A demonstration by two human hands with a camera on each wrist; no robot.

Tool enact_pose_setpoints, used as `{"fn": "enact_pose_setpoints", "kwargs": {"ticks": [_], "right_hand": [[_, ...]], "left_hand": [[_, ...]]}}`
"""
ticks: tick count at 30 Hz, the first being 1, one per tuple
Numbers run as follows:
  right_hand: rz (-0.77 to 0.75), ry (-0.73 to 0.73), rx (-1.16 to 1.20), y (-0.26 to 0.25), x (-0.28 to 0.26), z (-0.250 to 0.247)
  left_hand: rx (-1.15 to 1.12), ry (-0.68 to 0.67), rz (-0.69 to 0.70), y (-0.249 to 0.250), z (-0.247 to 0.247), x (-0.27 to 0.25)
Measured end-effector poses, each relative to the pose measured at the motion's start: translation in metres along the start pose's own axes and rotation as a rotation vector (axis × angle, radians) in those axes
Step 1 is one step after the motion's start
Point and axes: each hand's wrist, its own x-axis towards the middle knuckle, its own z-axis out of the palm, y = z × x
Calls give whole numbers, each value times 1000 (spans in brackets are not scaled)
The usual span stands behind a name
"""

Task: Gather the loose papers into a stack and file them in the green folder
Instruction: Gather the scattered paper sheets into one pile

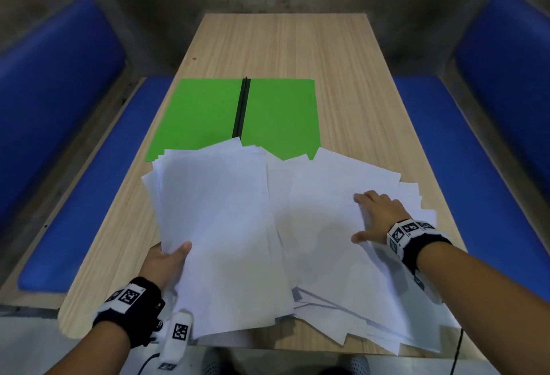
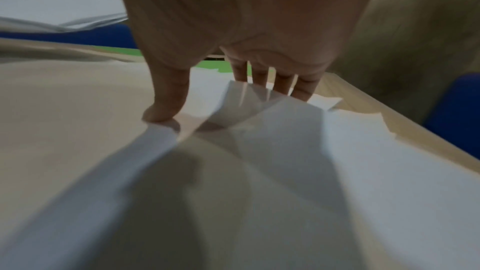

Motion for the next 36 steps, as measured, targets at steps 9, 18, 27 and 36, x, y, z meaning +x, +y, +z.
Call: {"fn": "enact_pose_setpoints", "kwargs": {"ticks": [9,18,27,36], "right_hand": [[-30,2,-43,-21,14,-27],[-231,-89,-137,-56,38,-23],[-177,37,36,-55,26,-40],[-209,66,371,-24,-27,-122]], "left_hand": [[-7,1,-15,-1,-4,4],[-20,-21,5,-3,-3,9],[-70,-24,28,-10,-3,13],[-361,-187,45,-6,13,-10]]}}
